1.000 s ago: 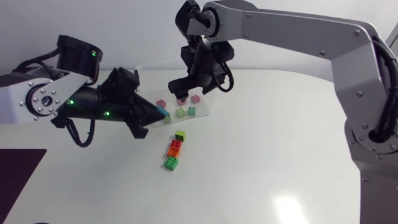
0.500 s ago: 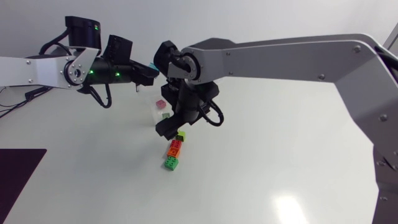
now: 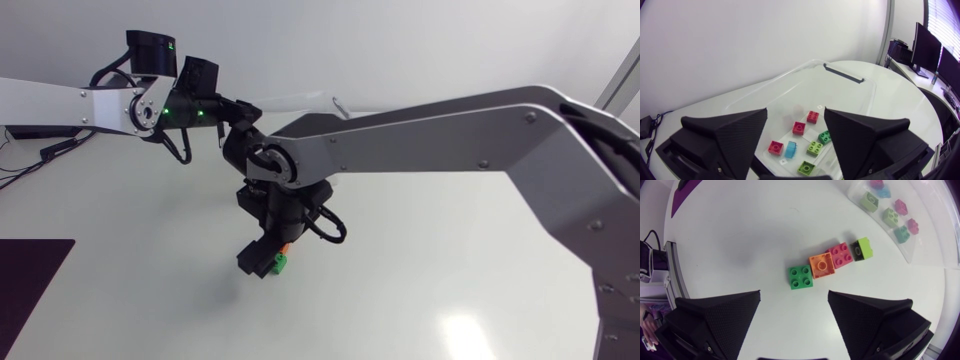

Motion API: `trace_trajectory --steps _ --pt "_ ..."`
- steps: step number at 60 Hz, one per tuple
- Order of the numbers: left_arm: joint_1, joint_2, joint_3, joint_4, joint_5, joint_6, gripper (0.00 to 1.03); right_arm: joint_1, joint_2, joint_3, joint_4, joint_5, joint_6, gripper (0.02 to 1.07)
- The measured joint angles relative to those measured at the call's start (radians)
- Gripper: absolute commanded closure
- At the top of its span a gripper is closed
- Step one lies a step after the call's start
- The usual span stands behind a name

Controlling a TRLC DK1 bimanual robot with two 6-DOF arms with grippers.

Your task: Place the duplo bricks in the container

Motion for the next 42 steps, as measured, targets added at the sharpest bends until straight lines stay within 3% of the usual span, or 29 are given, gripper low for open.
trace_trajectory --steps 10,25,42 --pt "0.028 -0.039 0.0 -0.028 0.0 -0.003 0.05 -0.003 0.055 0.017 -0.043 -0.029 0.0 0.12" --pt "0.063 -0.256 -0.042 -0.062 0.002 -0.003 0.05 -0.008 0.153 0.116 -0.118 -0.038 0.0 0.12" --pt "0.128 -0.386 -0.119 -0.119 0.051 -0.002 0.05 -0.01 0.236 0.244 -0.183 -0.032 0.0 0.12"
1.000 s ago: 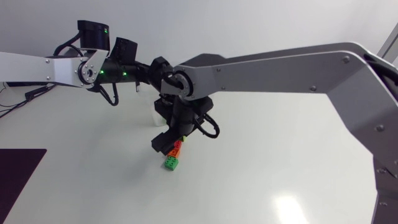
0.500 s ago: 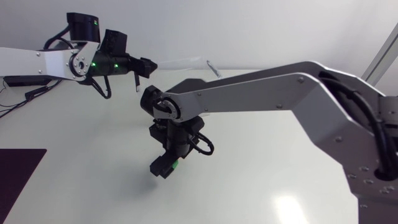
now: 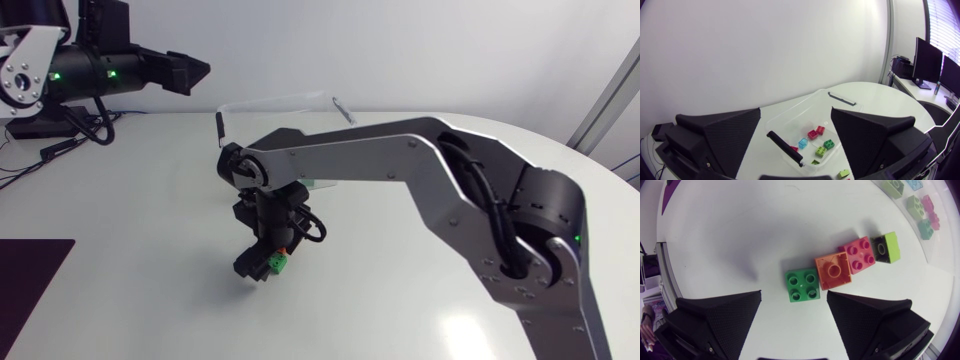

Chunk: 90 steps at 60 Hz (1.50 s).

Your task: Place the duplo bricks in the container

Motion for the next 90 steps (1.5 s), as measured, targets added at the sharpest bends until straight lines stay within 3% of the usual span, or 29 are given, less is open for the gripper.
trace_trajectory --steps 11,18,24,33,47,64,90 --pt "0.037 -0.068 -0.048 -0.02 0.003 0.003 0.05 0.0 0.039 0.056 -0.034 0.003 0.0 0.23" --pt "0.063 -0.122 -0.079 -0.027 0.006 0.007 0.05 0.001 0.063 0.08 -0.045 0.003 0.0 0.36" --pt "0.082 -0.162 -0.094 -0.05 0.011 0.011 0.05 0.002 0.079 0.092 -0.053 0.004 0.0 0.5" --pt "0.103 -0.206 -0.124 -0.098 0.018 0.031 0.05 0.007 0.081 0.093 -0.06 0.018 0.0 0.81" --pt "0.111 -0.246 -0.217 -0.19 0.022 0.12 0.05 0.013 0.067 0.076 -0.05 0.034 0.0 0.82" --pt "0.096 -0.272 -0.314 -0.266 0.024 0.248 0.05 -0.016 -0.116 -0.013 -0.033 0.04 0.002 0.82" --pt "-0.143 -0.074 -0.415 -0.275 -0.002 0.301 0.05 -0.13 -0.204 0.167 -0.013 0.045 0.035 0.82"
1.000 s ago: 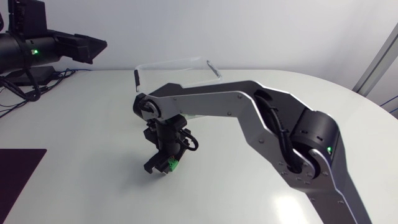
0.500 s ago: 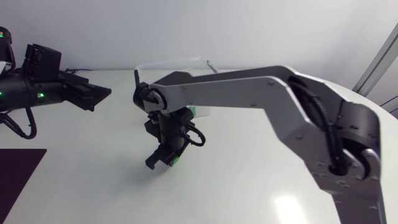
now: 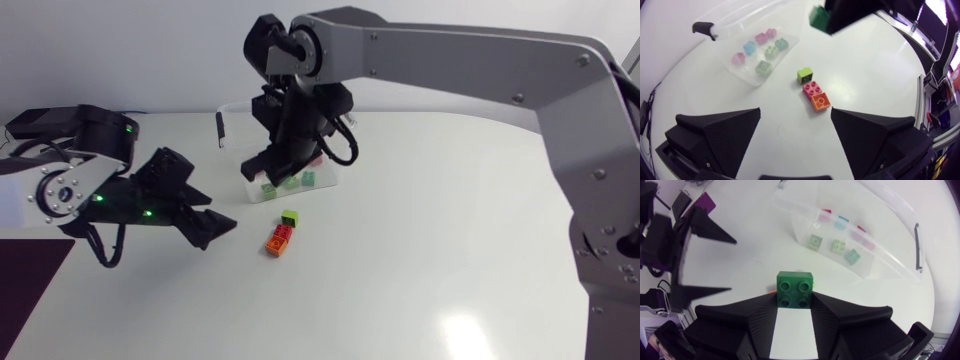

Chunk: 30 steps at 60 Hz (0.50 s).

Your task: Place the duplo bricks in the container

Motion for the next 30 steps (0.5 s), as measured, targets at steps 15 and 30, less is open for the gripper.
trace_trajectory --steps 15,30 --pt "-0.125 0.145 -0.001 0.065 -0.05 -0.008 0.06 -0.031 0.047 0.2 -0.001 0.007 0.023 0.82" --pt "-0.177 0.252 -0.001 0.138 -0.09 -0.02 0.06 -0.043 0.171 0.389 -0.043 0.023 0.04 0.82"
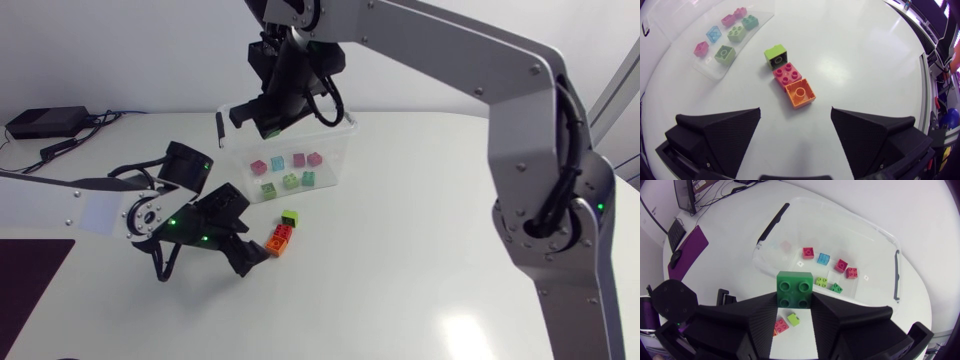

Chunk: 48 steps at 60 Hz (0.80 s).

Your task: Place the duplo bricks in the container

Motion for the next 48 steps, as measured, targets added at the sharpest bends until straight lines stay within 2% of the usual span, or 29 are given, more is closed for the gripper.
trace_trajectory --steps 14,48 --pt "-0.035 0.058 0.002 0.035 -0.02 -0.017 0.06 0.0 0.062 0.132 -0.034 0.003 0.009 0.82" --pt "-0.037 0.076 0.004 0.049 -0.031 -0.019 0.06 -0.067 0.141 0.234 -0.067 0.007 0.028 0.82"
